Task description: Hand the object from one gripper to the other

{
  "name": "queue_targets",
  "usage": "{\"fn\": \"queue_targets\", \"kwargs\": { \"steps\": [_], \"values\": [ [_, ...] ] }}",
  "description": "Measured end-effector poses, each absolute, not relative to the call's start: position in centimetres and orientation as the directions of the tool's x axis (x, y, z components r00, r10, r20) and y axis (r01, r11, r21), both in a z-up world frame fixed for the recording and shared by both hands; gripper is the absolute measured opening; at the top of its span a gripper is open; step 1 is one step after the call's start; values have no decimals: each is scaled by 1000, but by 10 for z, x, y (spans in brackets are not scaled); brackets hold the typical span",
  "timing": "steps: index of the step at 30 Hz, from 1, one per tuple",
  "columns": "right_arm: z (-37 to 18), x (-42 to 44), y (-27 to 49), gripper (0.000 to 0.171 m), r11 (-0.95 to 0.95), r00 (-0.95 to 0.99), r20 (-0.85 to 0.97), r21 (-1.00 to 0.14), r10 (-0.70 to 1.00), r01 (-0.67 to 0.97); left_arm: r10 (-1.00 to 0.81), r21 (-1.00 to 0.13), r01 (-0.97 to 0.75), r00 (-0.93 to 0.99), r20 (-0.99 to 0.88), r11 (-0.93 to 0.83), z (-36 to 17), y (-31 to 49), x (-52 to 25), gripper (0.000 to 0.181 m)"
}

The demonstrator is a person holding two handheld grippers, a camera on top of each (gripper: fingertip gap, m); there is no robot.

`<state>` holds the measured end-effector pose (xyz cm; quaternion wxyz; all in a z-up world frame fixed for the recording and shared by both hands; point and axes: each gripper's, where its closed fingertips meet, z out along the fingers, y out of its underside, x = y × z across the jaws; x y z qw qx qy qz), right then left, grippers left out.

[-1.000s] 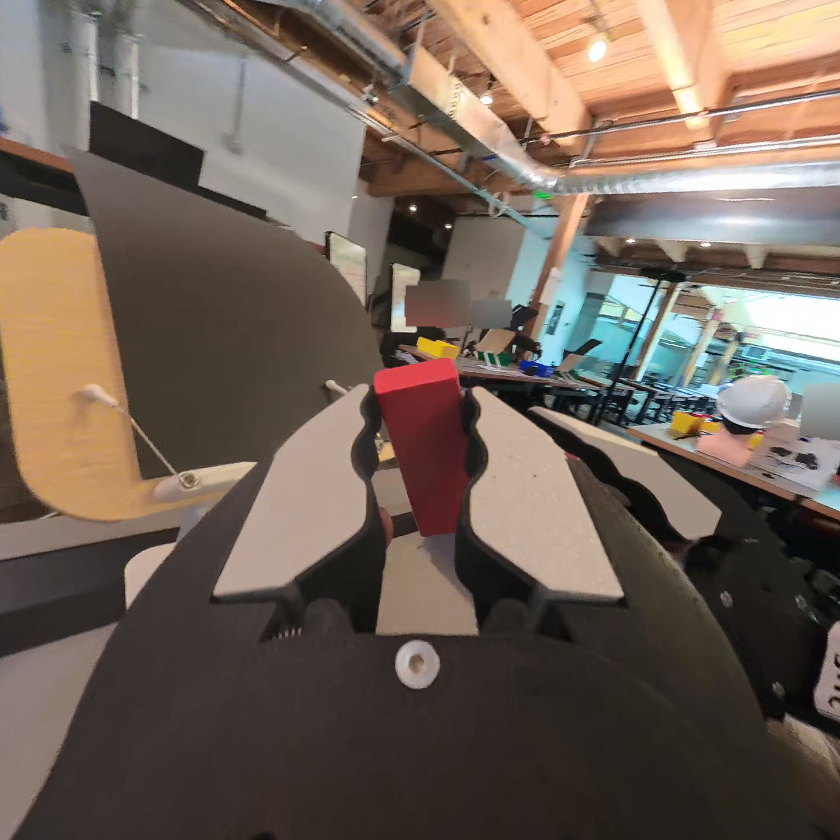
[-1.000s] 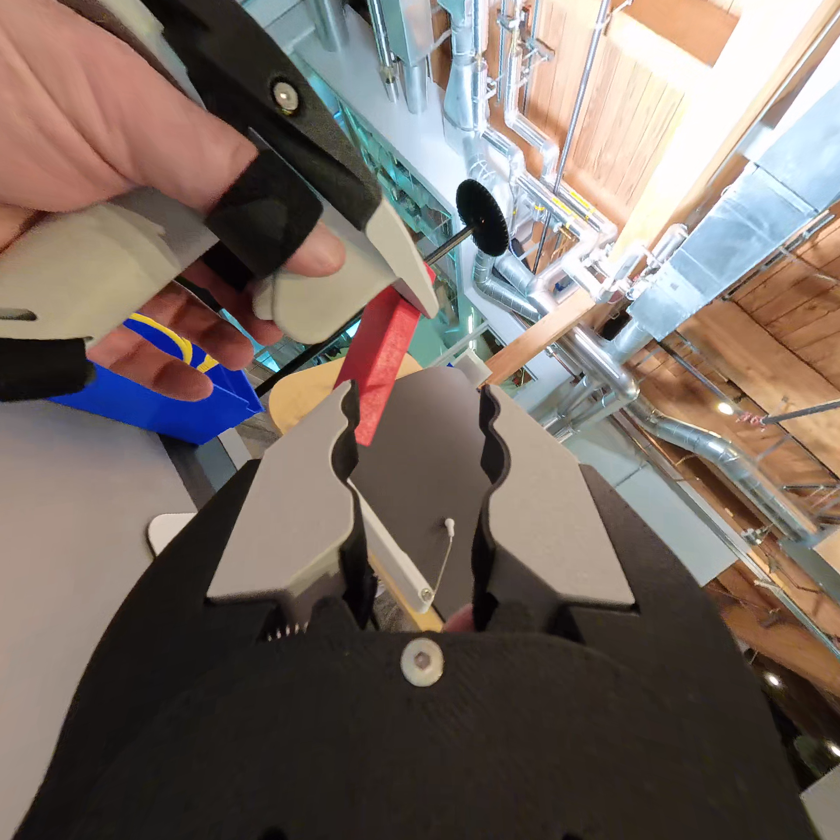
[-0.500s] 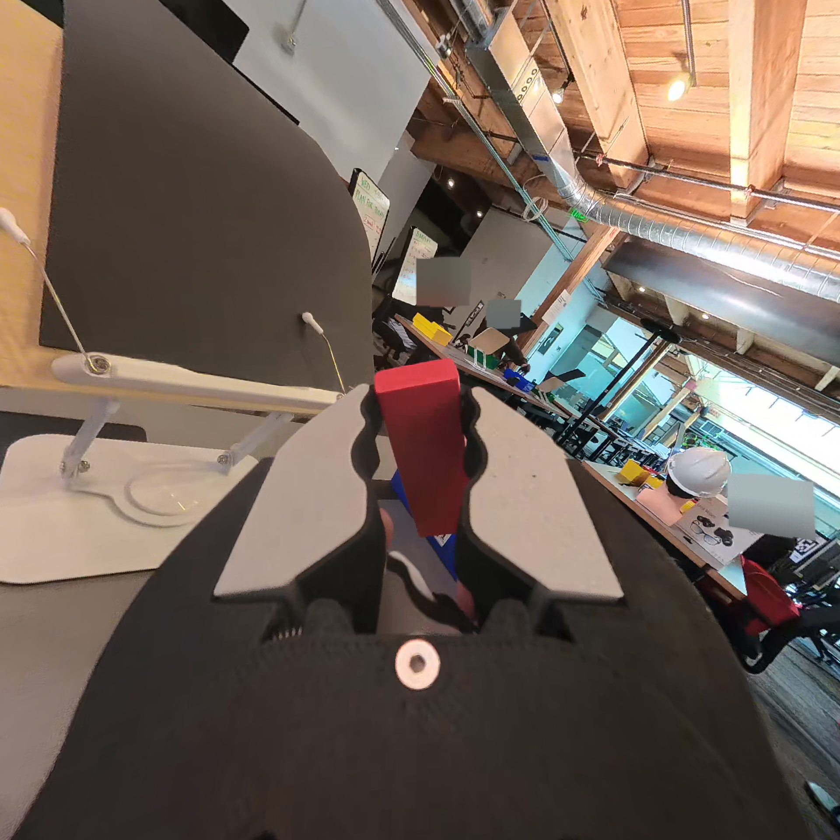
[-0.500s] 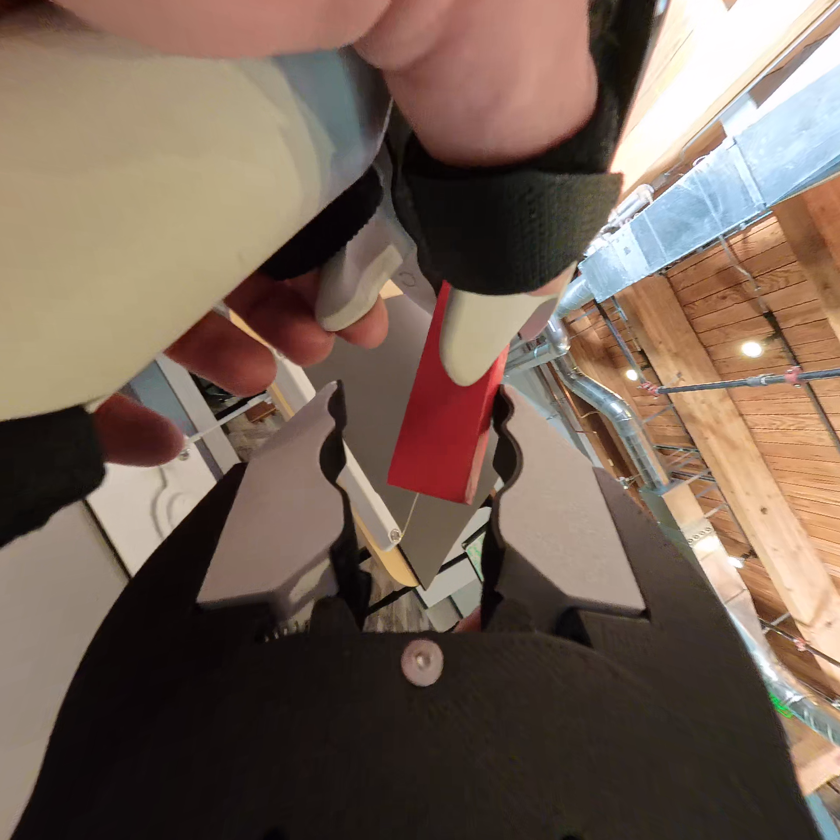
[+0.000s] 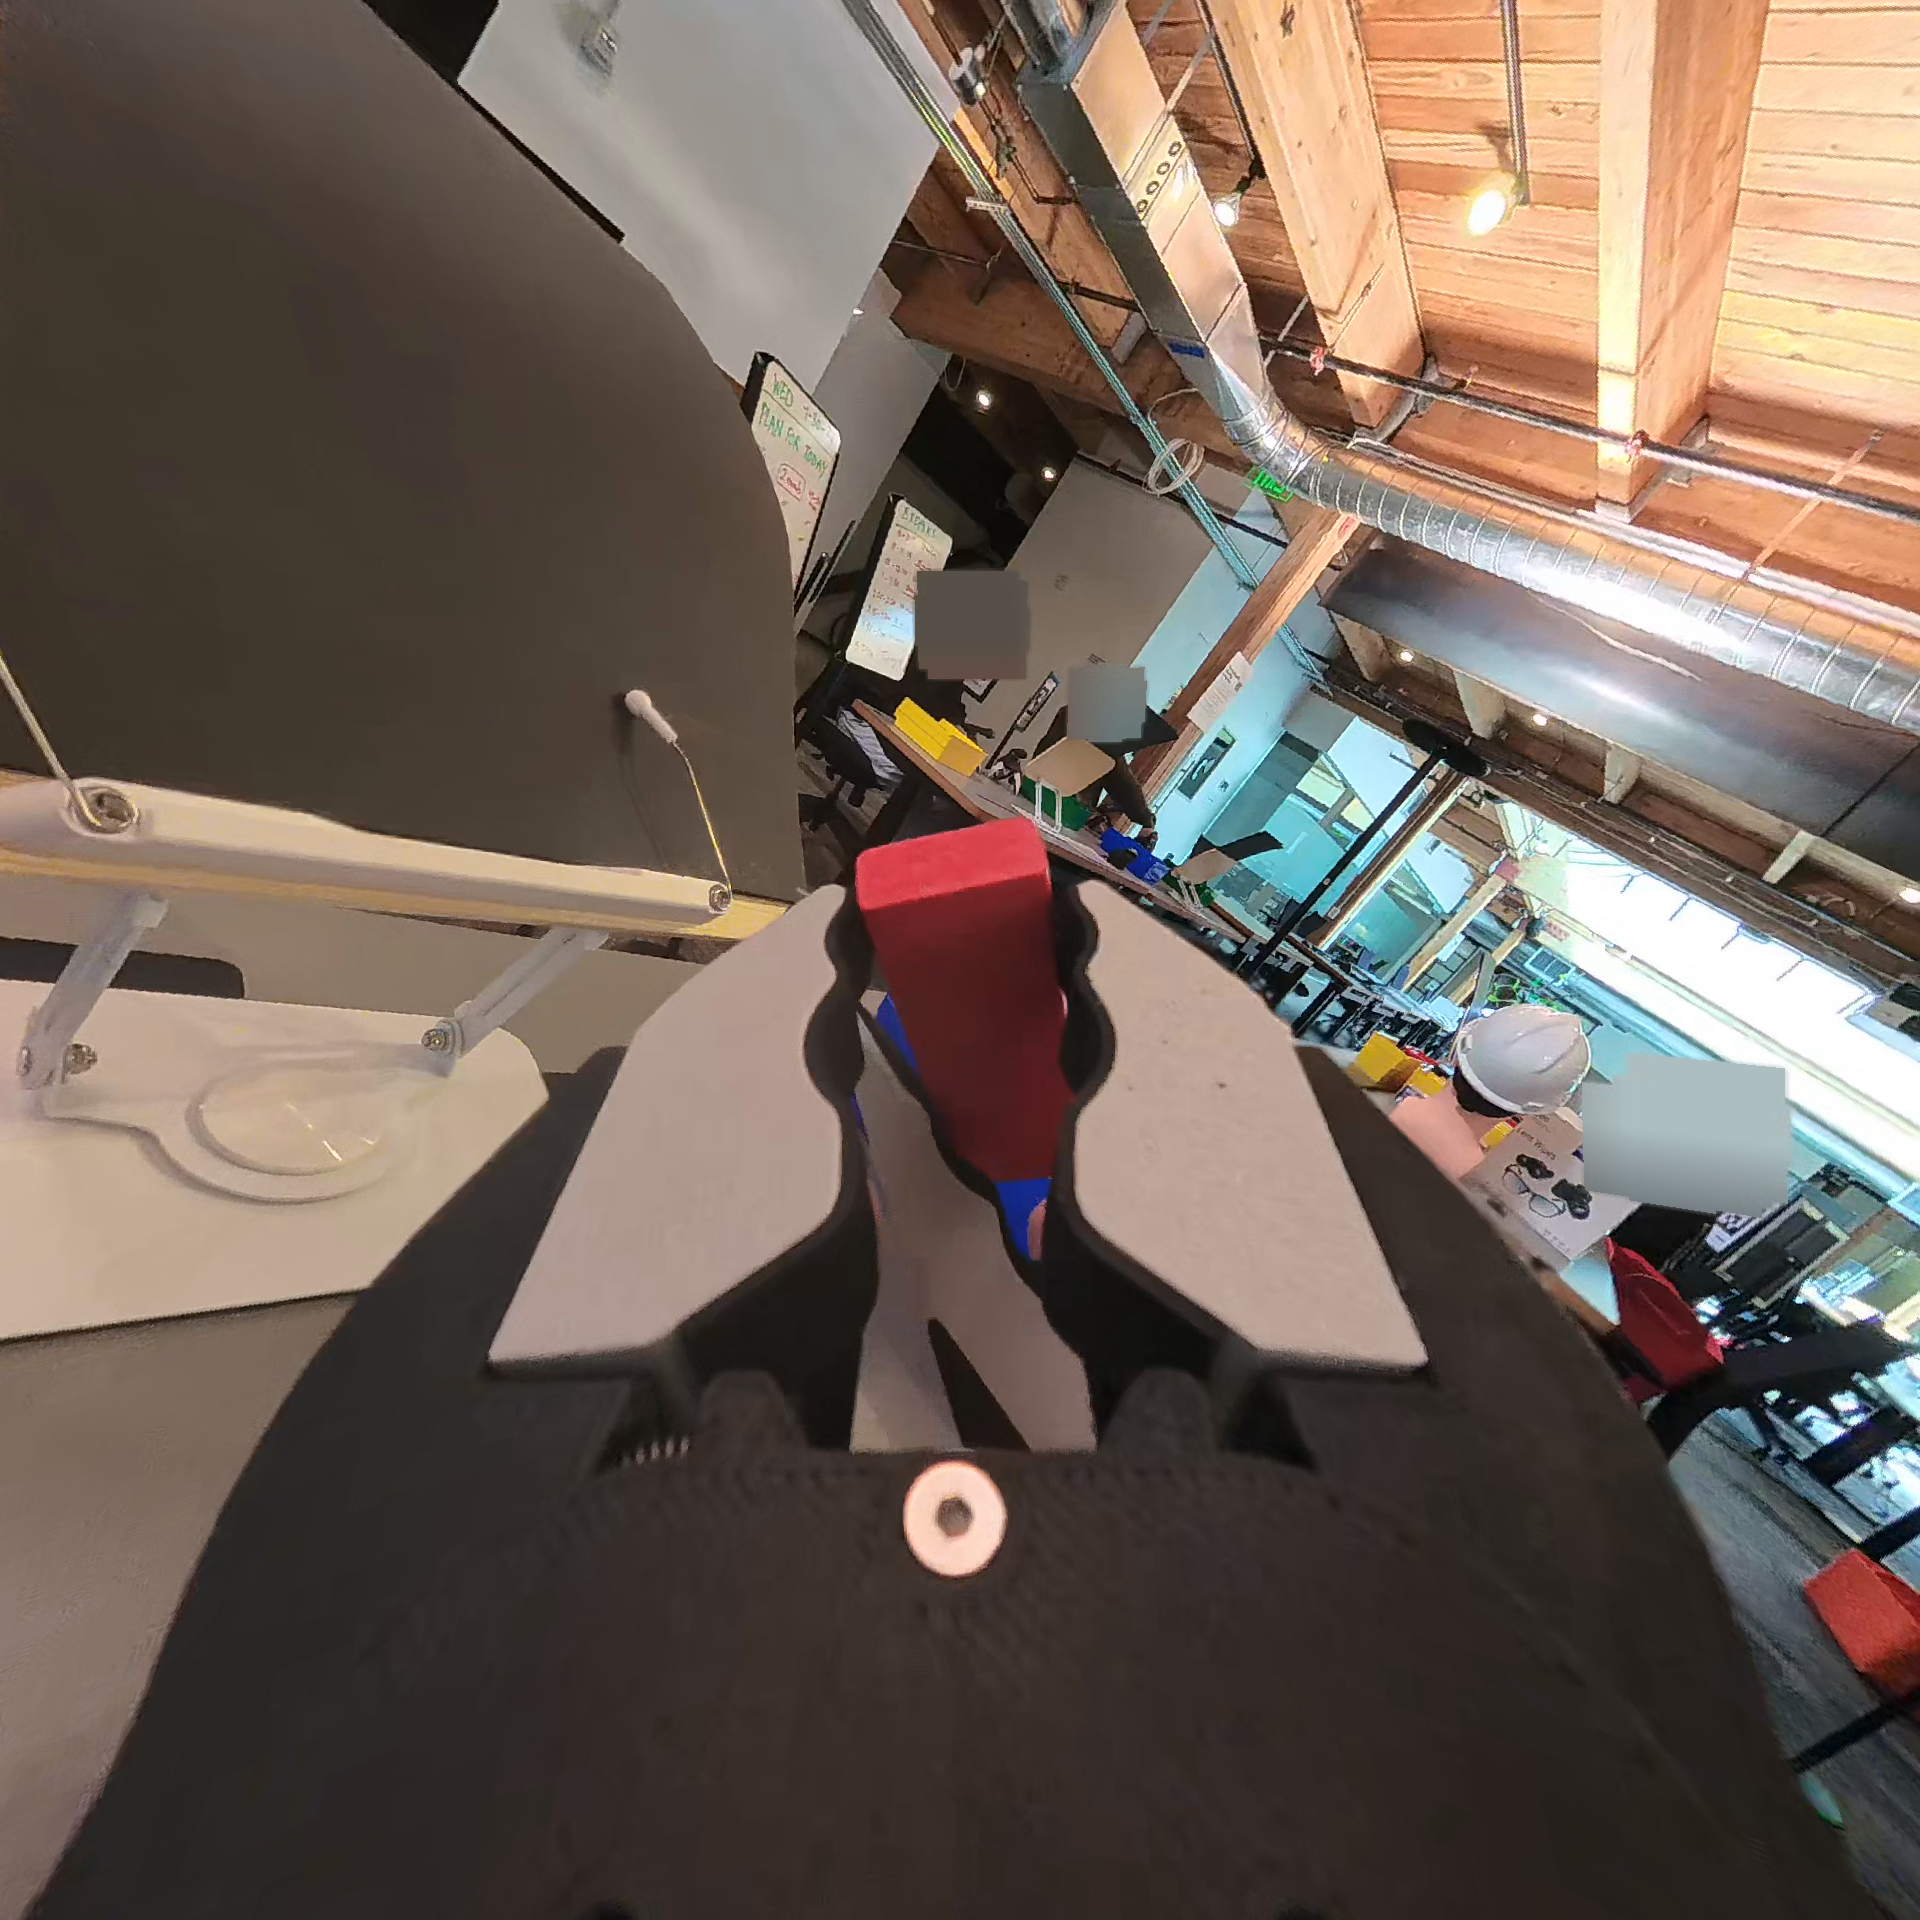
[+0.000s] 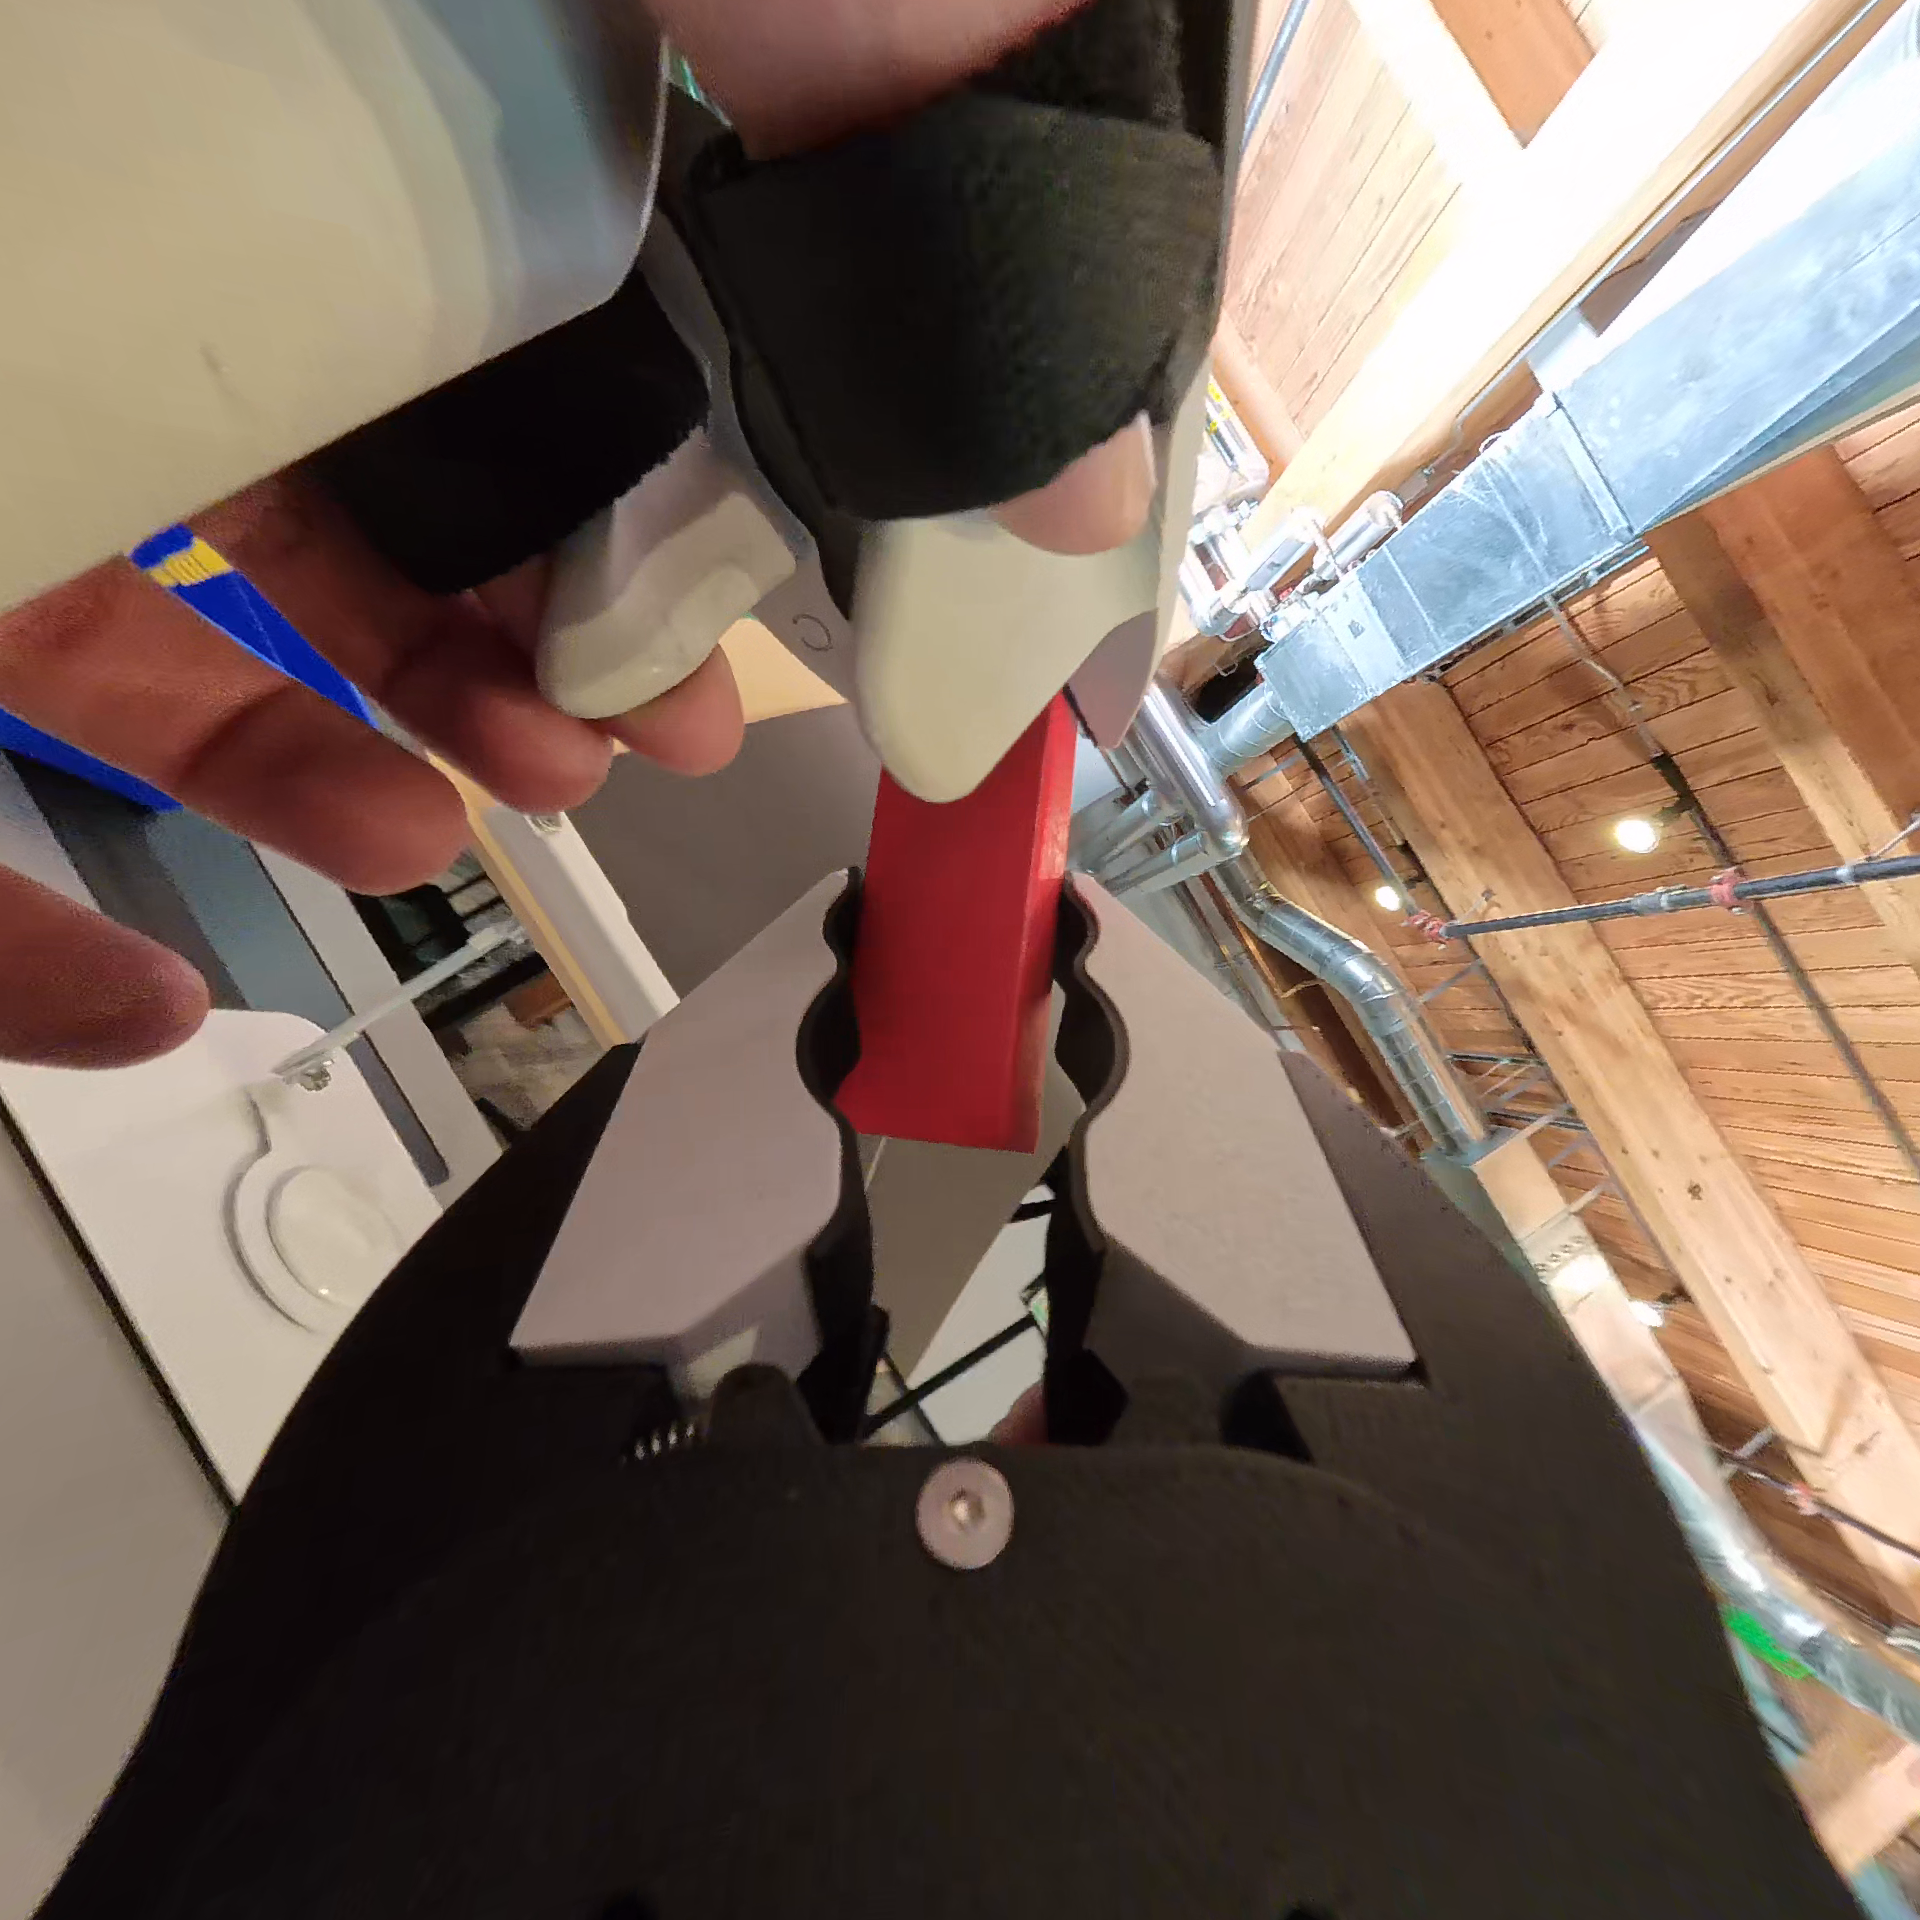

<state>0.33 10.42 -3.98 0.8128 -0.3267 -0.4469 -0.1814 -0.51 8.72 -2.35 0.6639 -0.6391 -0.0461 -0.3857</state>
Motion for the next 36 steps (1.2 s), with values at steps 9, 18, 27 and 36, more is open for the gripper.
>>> {"fn": "queue_targets", "kwargs": {
  "steps": [9, 18, 27, 36],
  "values": [
    [-35, 5, 100, 32, 698, 602, 680, -665, 419, 266, -521, -908, 415, 789, 325, 62, -1, 74, -16, 58],
    [-36, -7, 65, 32, 316, 226, 264, -919, 938, -237, -784, -934, 327, 614, 94, 144, 10, 52, 2, 65],
    [-42, -10, 35, 32, 198, -12, 213, -926, 977, -321, -823, -952, 281, 565, 63, 120, -8, 53, 24, 52],
    [-40, -5, 13, 32, 54, -213, 138, -931, 967, -361, -882, -950, 259, 470, -35, 176, -3, 30, 37, 47]
  ]
}}
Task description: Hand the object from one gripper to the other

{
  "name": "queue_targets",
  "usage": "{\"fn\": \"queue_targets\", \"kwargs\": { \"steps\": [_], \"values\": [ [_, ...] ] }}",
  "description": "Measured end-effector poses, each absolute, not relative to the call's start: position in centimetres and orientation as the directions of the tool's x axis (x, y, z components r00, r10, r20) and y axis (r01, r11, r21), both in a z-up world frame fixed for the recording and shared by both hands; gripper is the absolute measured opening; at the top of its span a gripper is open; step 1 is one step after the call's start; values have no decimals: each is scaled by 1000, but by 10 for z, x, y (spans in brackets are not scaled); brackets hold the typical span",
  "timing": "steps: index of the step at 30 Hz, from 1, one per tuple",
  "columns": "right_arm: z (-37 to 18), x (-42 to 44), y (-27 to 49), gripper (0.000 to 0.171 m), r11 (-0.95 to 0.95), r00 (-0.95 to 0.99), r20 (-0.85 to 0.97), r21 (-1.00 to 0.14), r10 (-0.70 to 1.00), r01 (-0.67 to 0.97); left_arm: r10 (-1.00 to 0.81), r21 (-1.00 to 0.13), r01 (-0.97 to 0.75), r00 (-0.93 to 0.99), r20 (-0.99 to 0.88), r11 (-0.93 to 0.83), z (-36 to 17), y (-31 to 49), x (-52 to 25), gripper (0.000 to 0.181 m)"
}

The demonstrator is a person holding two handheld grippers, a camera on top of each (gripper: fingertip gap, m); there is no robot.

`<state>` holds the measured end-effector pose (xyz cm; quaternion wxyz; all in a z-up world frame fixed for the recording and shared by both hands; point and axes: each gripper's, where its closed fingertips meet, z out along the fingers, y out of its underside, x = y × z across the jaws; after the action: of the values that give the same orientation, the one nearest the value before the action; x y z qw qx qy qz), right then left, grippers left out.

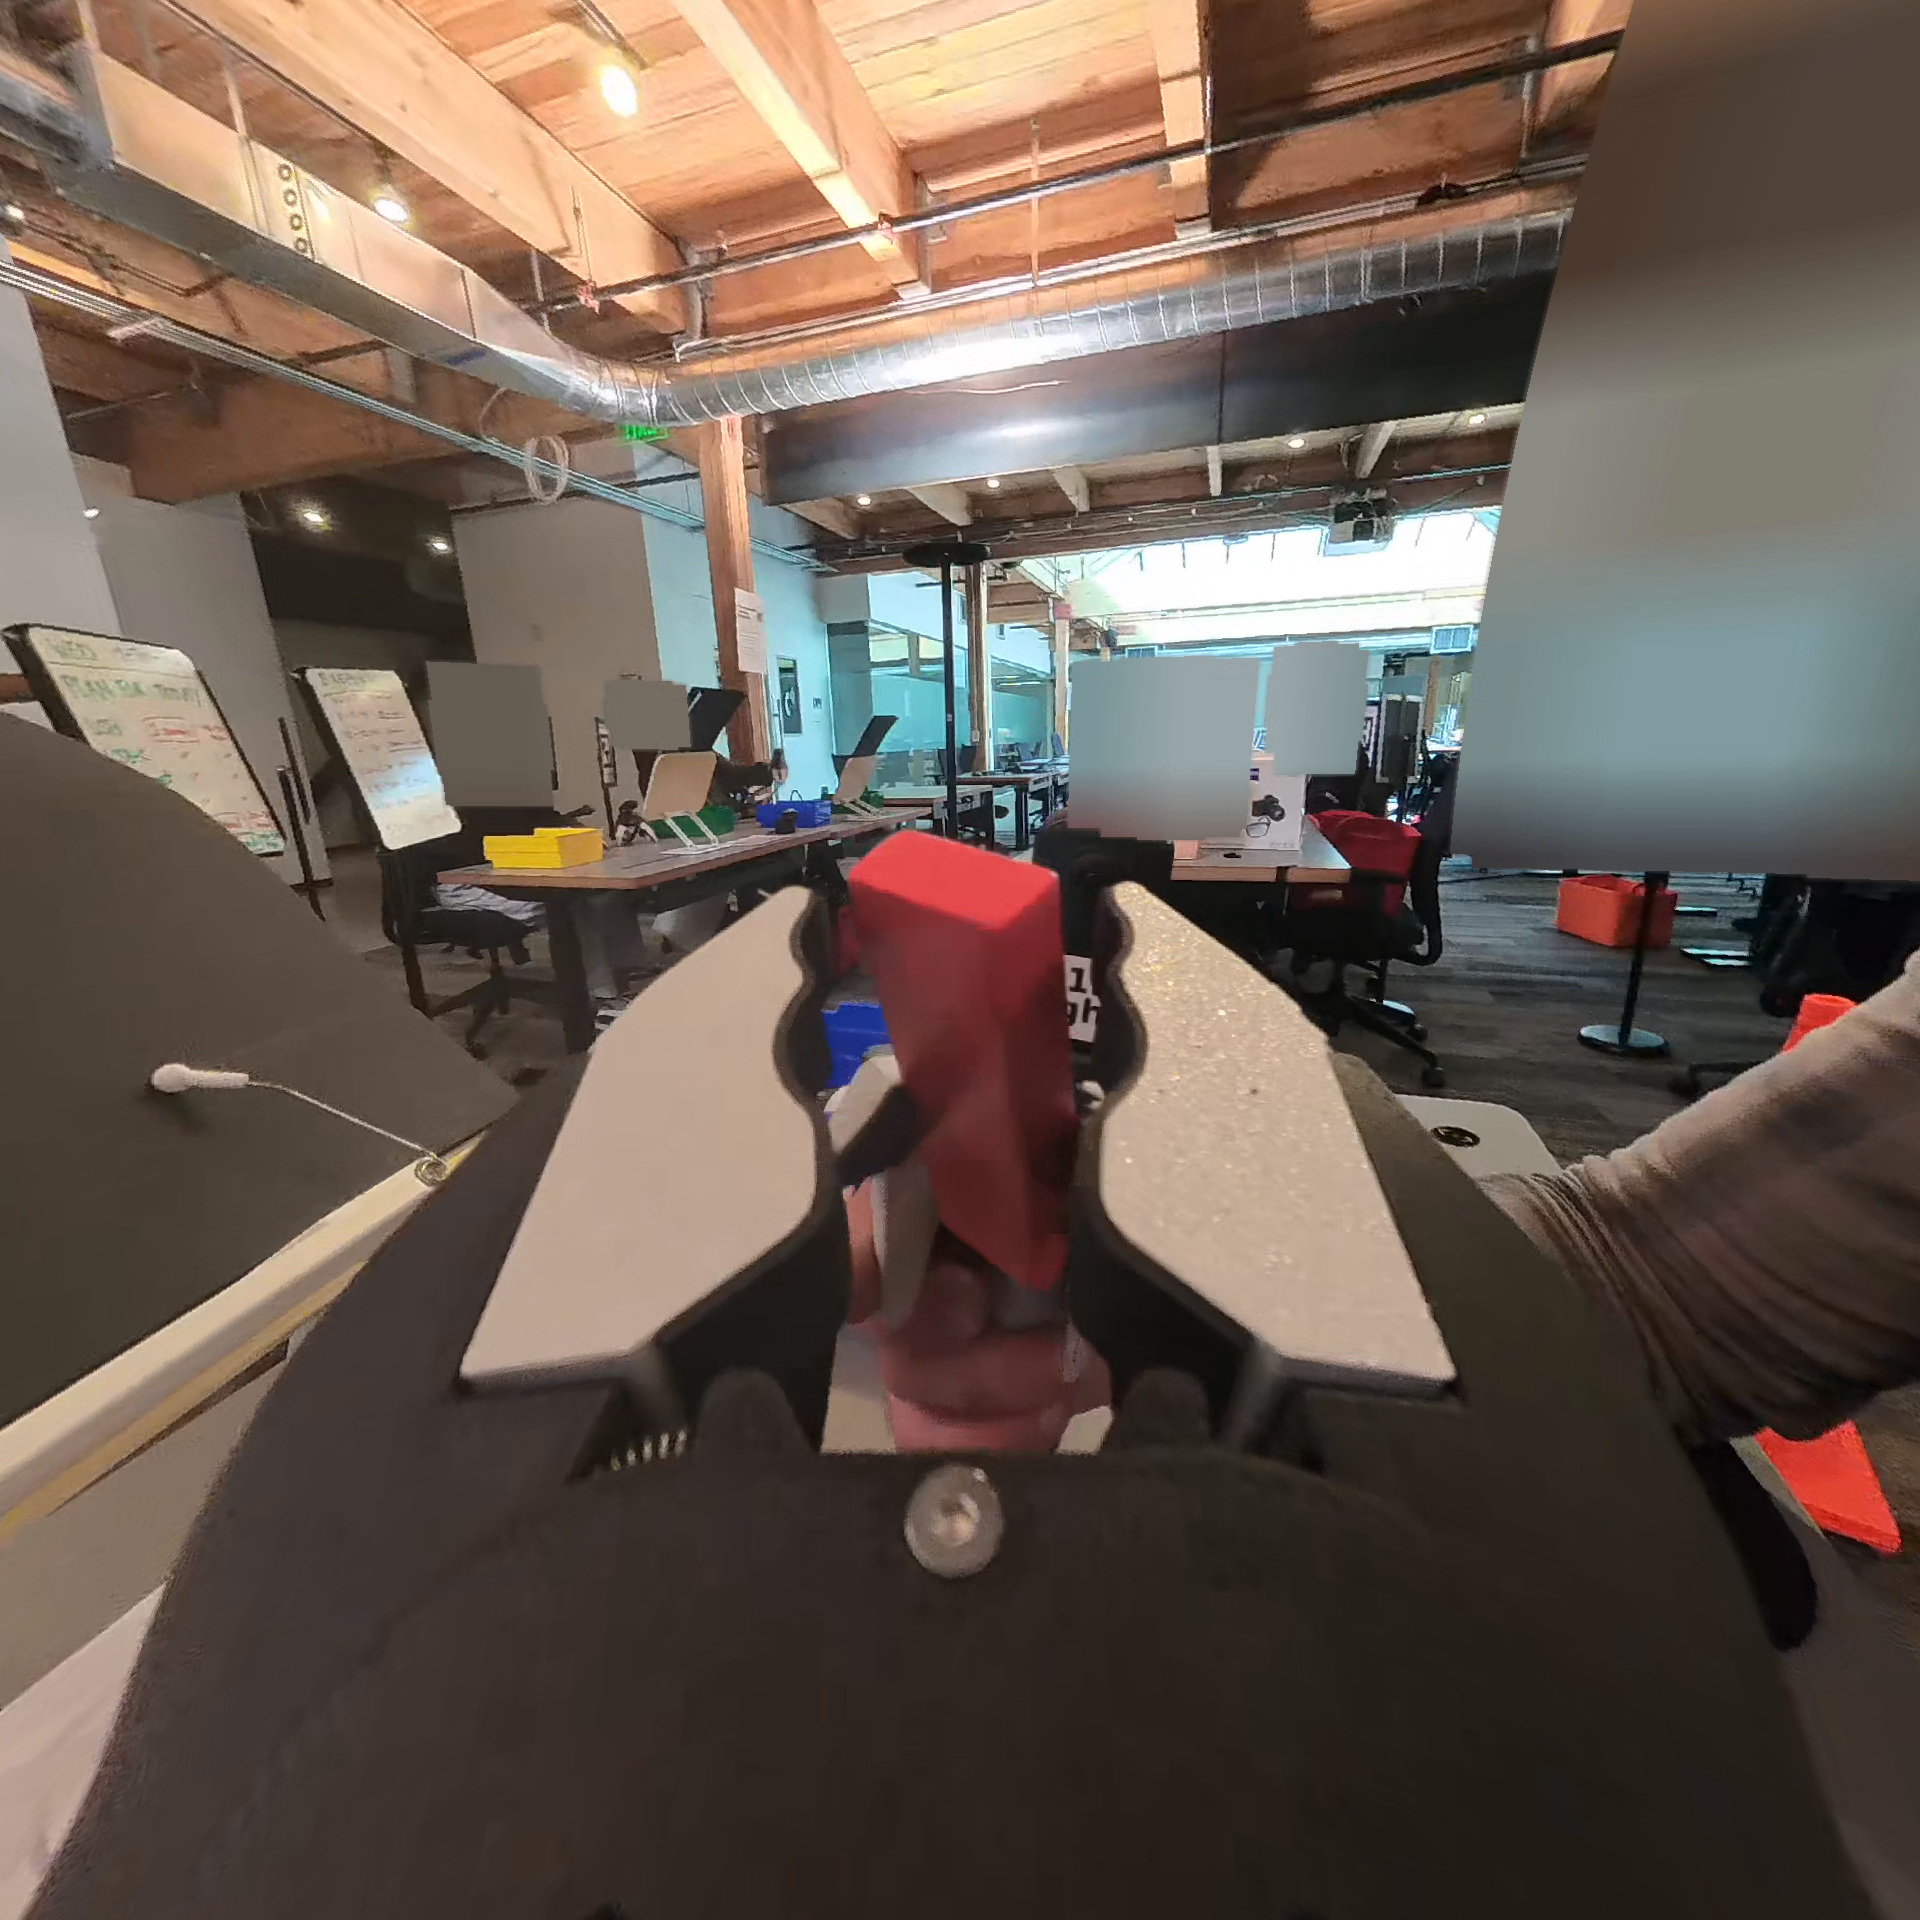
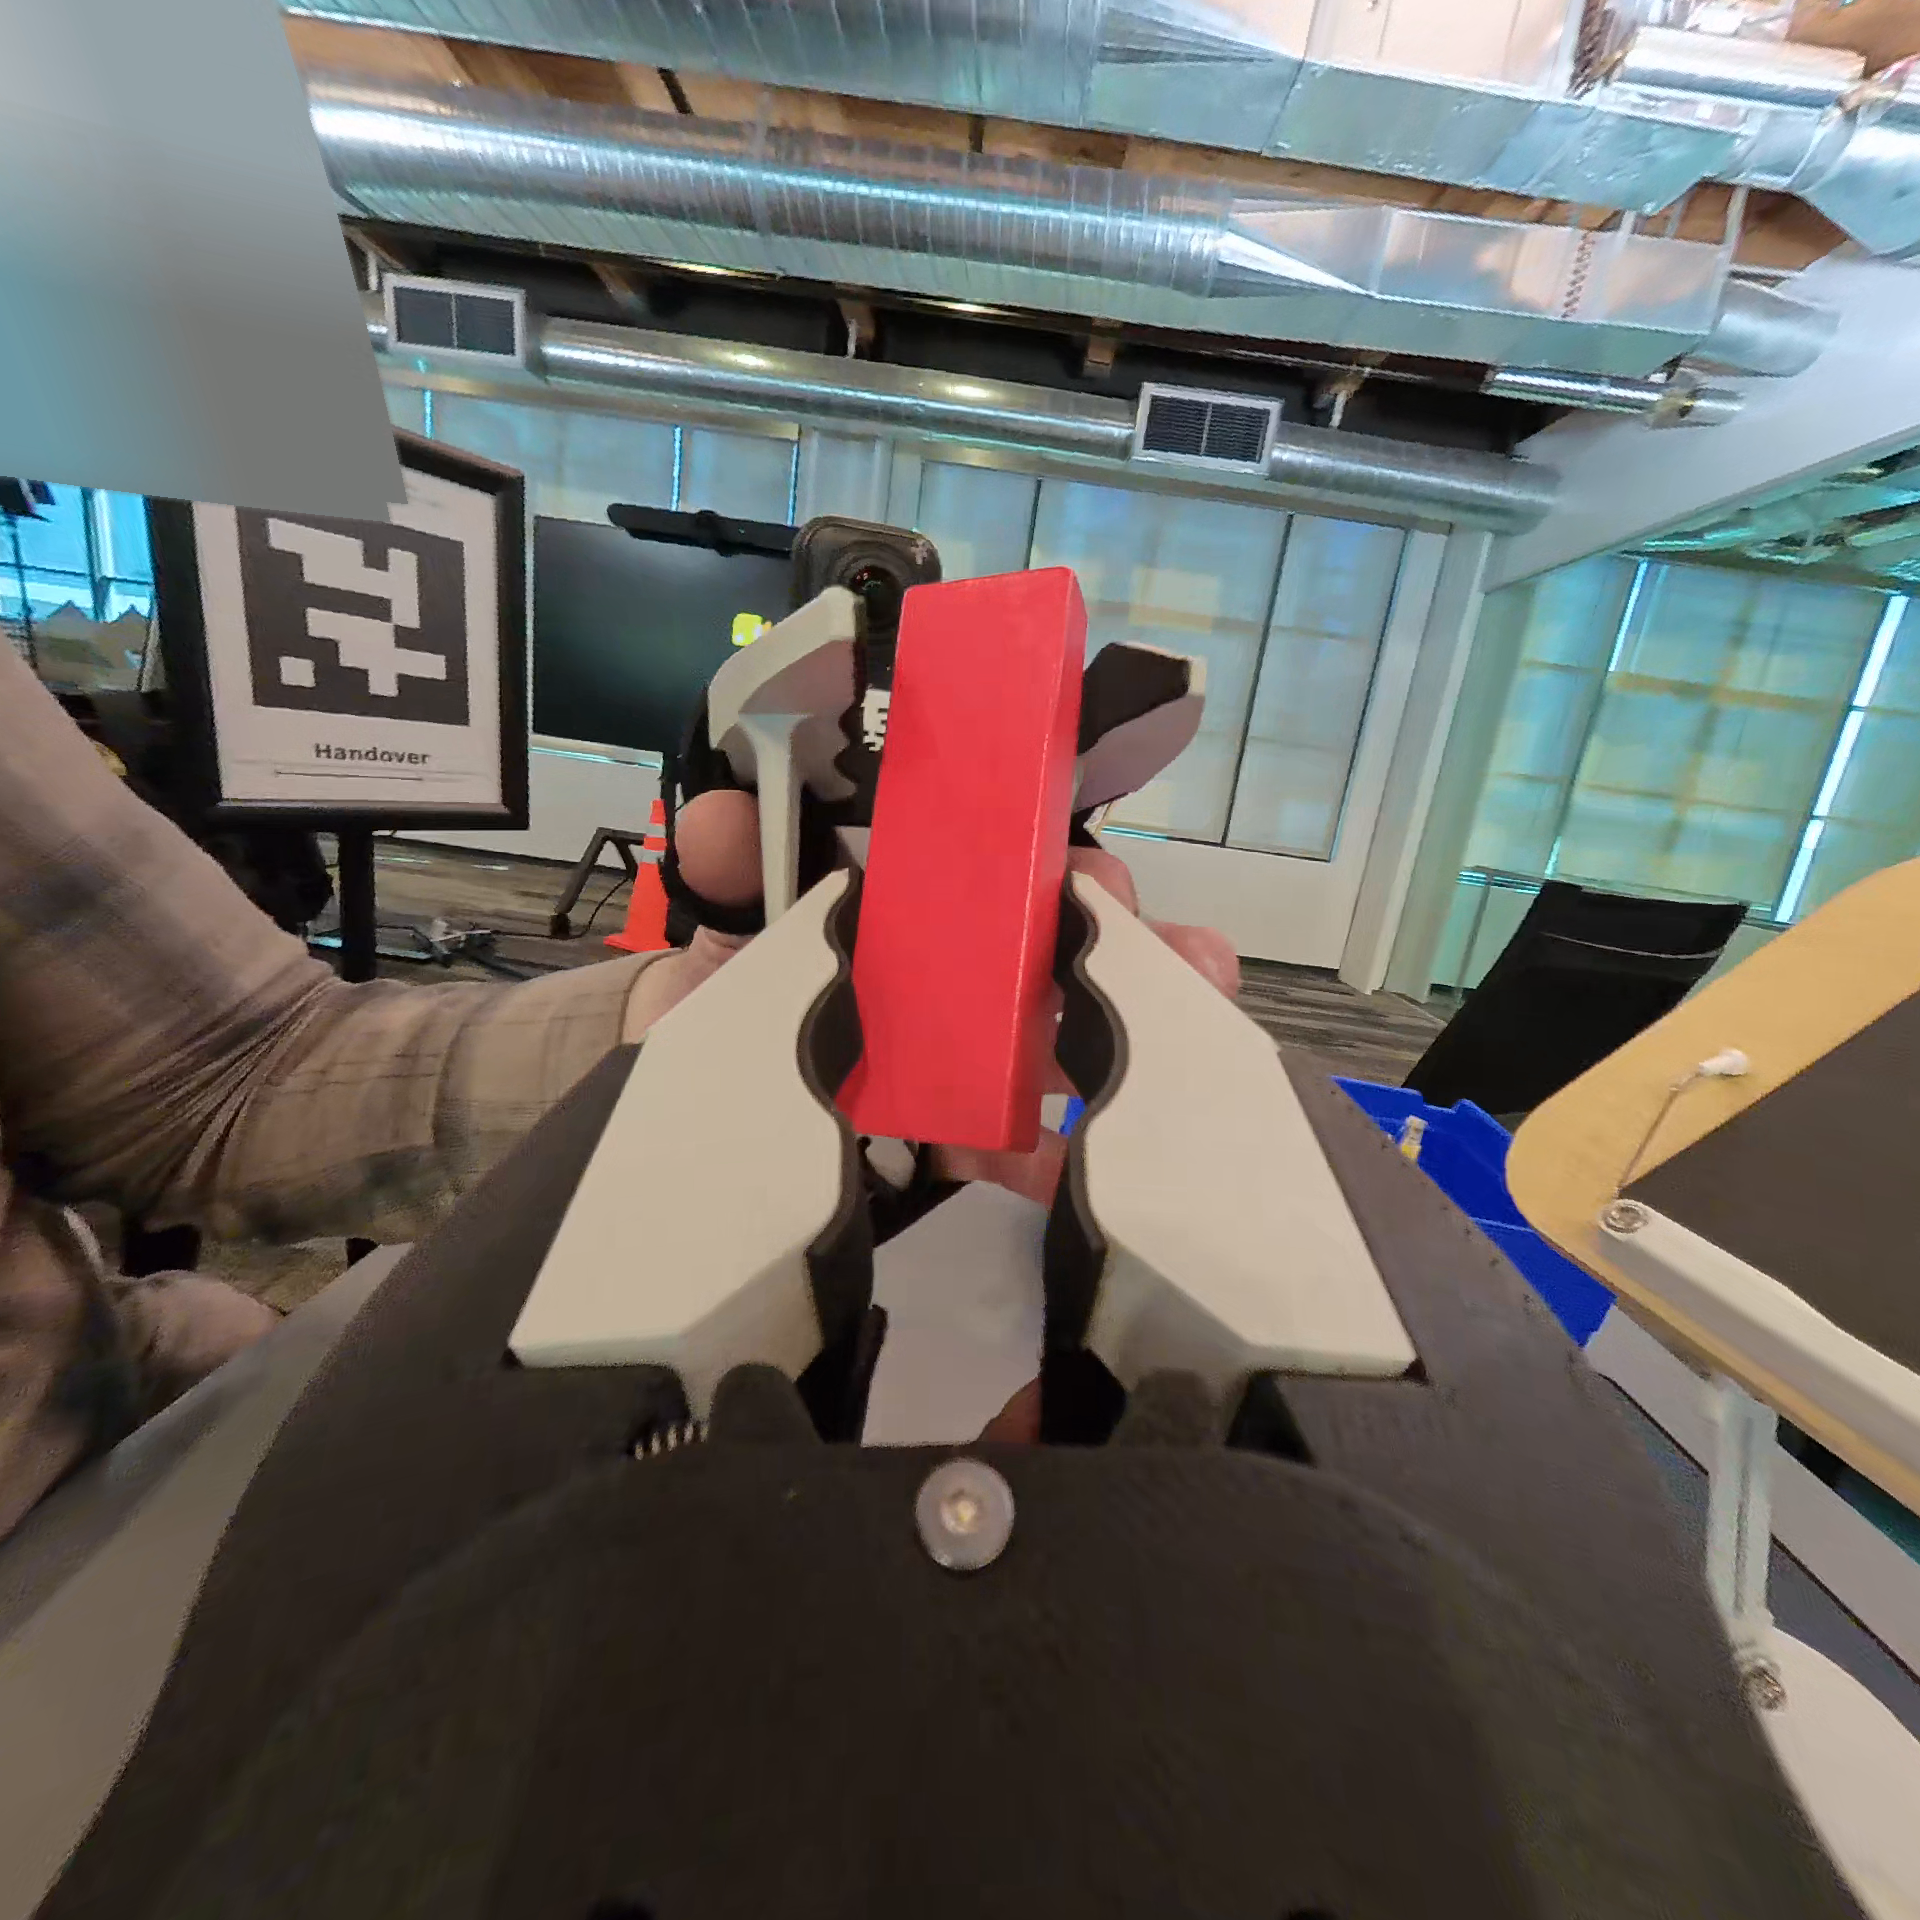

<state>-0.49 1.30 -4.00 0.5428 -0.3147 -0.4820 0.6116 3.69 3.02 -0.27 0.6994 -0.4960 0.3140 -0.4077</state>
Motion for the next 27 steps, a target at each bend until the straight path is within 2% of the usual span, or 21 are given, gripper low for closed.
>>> {"fn": "queue_targets", "kwargs": {
  "steps": [3, 7, 11, 15, 17, 20, 27],
  "values": [
    [-43, -6, 8, 32, 35, -249, 128, -938, 960, -345, -890, -952, 248, 454, -50, 179, -2, 27, 40, 49],
    [-43, -3, 12, 33, 3, -267, 105, -935, 958, -355, -863, -960, 191, 497, -84, 204, -3, 29, 36, 40],
    [-45, -1, 11, 32, 20, -279, 120, -941, 953, -337, -820, -967, 39, 539, -194, 254, -8, 29, 34, 39],
    [-47, 3, 0, 32, -14, -365, 115, -943, 924, -332, -854, -974, -78, 469, -225, 214, -16, 19, 40, 44],
    [-47, 5, -7, 33, -41, -414, 108, -942, 904, -334, -867, -970, -99, 435, -243, 222, -18, 14, 44, 46],
    [-47, 7, -13, 33, -100, -475, 77, -936, 877, -336, -882, -970, -101, 405, -241, 219, -22, 10, 50, 39],
    [-48, 8, -16, 33, -130, -509, 65, -932, 858, -338, -883, -971, -98, 405, -237, 216, -24, 9, 52, 37]
  ]
}}
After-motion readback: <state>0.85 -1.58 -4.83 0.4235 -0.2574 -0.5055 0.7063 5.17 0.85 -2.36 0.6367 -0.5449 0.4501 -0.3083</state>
